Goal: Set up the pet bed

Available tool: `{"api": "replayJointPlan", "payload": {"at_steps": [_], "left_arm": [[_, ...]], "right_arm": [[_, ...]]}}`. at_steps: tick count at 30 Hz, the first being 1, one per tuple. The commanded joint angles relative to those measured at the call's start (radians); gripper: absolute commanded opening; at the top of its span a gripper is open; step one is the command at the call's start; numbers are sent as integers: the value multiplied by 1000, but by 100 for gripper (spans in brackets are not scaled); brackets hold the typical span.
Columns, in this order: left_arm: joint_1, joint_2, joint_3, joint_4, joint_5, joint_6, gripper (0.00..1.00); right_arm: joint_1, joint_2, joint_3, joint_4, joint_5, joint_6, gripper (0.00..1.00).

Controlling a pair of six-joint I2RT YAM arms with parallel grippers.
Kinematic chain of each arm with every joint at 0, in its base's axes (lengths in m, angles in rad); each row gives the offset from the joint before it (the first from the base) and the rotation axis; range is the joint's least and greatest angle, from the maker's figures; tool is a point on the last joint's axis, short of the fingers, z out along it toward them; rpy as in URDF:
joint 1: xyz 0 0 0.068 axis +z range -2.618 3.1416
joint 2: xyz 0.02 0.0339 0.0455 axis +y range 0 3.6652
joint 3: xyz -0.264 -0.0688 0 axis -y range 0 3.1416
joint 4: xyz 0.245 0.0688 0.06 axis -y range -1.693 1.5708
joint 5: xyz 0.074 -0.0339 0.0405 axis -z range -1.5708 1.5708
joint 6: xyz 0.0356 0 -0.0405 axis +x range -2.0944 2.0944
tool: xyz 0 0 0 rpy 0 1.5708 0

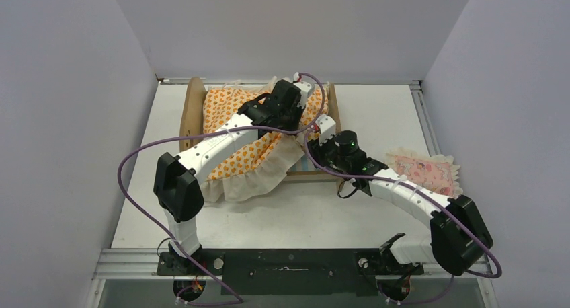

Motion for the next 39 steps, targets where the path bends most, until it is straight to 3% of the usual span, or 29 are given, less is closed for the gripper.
{"api": "replayJointPlan", "payload": {"at_steps": [1, 5, 8, 11, 13, 19, 24, 33, 39], "left_arm": [[8, 10, 57, 7, 36, 1, 0], [9, 9, 51, 9, 36, -9, 0], [12, 5, 50, 17, 38, -18, 0], [18, 1, 53, 23, 37, -27, 0], [23, -5, 51, 30, 30, -29, 0], [33, -29, 24, 46, -10, -19, 0], [35, -46, -6, 61, -36, -8, 0], [36, -56, -40, 74, -41, -9, 0], [36, -69, -64, 88, -26, -20, 0]], "right_arm": [[4, 49, 56, 177, -18, -48, 43], [2, 101, 65, 216, -47, -40, 35], [3, 120, 64, 226, -56, -24, 23], [0, 97, 74, 187, -79, -16, 9], [-6, 64, 101, 122, -114, -15, 5], [-20, -31, 321, -294, -130, -32, 6], [-34, -65, 502, -542, -102, -24, 10], [-41, -70, 714, -759, -112, 107, 26], [-42, -139, 521, -703, -47, 75, 34]]}}
